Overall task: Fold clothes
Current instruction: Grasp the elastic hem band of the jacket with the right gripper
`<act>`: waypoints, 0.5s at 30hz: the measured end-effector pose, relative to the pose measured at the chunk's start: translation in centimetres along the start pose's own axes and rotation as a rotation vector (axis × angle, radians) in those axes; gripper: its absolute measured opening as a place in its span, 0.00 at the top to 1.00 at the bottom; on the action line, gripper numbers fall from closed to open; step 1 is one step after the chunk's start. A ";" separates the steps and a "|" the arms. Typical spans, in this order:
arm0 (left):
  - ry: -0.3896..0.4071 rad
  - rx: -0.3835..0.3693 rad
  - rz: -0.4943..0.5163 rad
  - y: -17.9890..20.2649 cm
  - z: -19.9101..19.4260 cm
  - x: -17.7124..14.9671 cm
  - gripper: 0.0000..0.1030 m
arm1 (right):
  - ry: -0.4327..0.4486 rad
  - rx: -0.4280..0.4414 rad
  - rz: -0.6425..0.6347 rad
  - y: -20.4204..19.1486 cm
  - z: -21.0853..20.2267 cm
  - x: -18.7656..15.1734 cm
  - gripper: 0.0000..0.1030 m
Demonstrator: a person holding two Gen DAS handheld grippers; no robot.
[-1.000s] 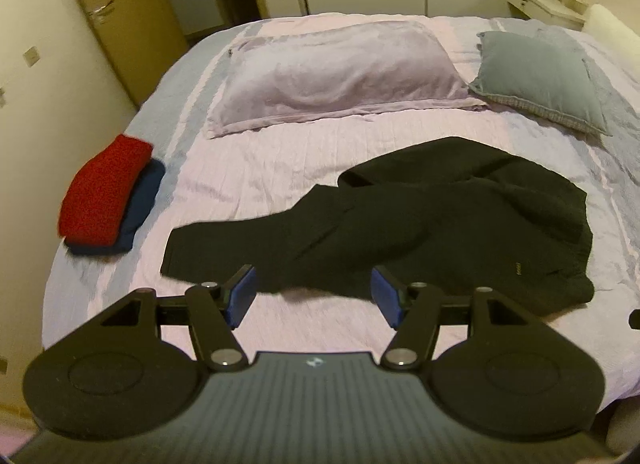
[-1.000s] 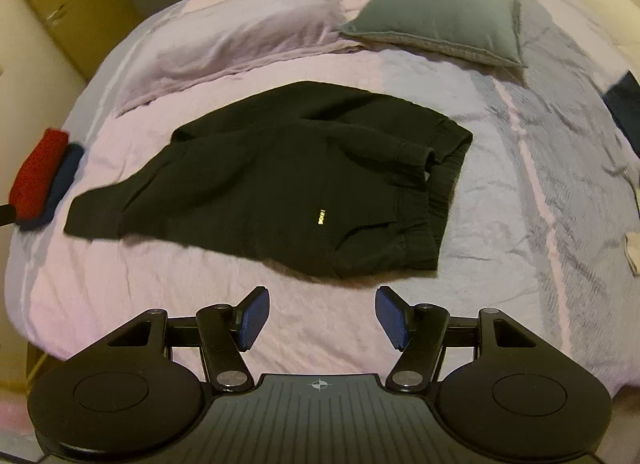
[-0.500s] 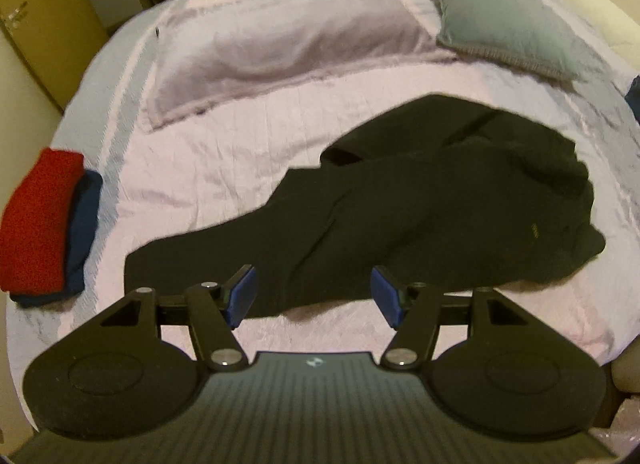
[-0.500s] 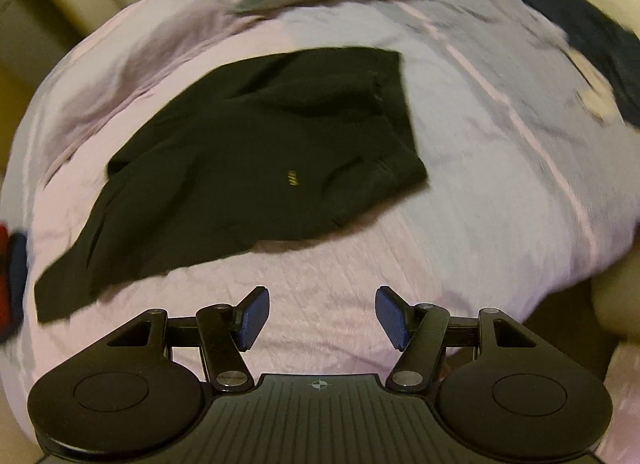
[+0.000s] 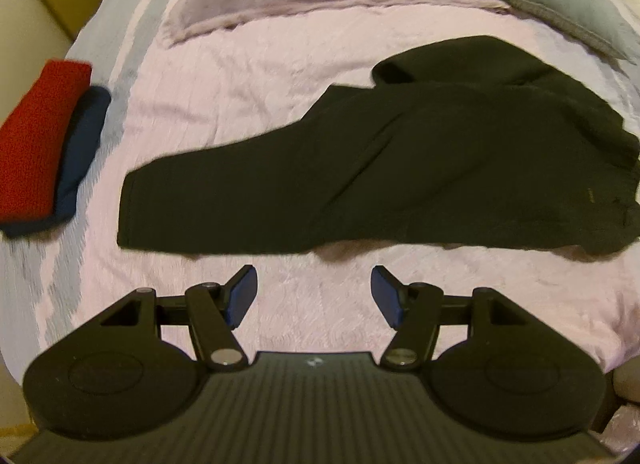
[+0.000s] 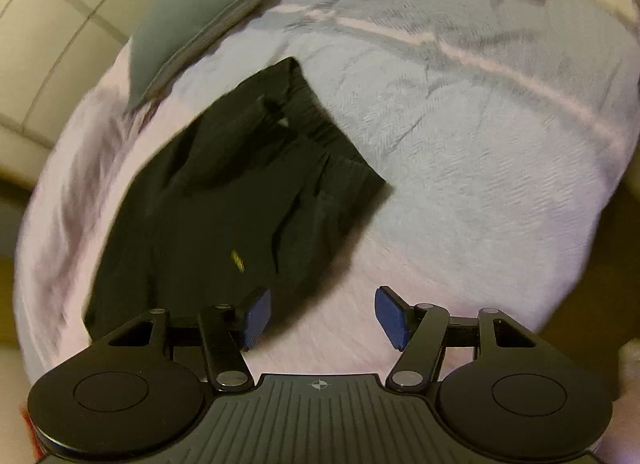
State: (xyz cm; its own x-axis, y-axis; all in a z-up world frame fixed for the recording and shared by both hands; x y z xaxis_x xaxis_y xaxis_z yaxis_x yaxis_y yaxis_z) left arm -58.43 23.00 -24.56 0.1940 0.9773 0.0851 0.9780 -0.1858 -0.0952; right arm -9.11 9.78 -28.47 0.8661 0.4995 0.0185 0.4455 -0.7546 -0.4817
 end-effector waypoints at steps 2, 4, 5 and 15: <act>-0.024 -0.012 -0.046 -0.4 1.1 -0.3 0.42 | 0.013 0.055 0.075 0.8 2.0 1.6 0.40; -0.030 -0.022 -0.092 -0.7 2.0 -0.6 0.42 | 0.019 0.085 0.122 1.4 3.8 3.2 0.40; -0.031 -0.023 -0.109 -0.7 2.4 -0.7 0.42 | 0.017 0.088 0.134 1.7 4.7 3.7 0.40; -0.059 -0.093 -0.333 -3.9 5.1 -1.3 0.42 | 0.037 0.274 -0.038 3.4 3.6 5.9 0.98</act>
State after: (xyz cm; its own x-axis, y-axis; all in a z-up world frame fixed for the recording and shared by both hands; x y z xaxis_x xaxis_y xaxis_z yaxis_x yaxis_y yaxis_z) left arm -62.89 22.98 -29.38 -0.1394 0.9895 0.0383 0.9901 0.1388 0.0194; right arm -3.29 11.73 -33.15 0.8598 0.5056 0.0711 0.4045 -0.5896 -0.6991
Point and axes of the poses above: each gripper's, at about its wrist camera, not at the fingertips, and z roughly the way its jaws point, y to its right, x to its top, the point moved 6 cm from there along z, roughly the way its jaws point, and after that the axes turned 15 degrees about -y, right-handed, at the moved point
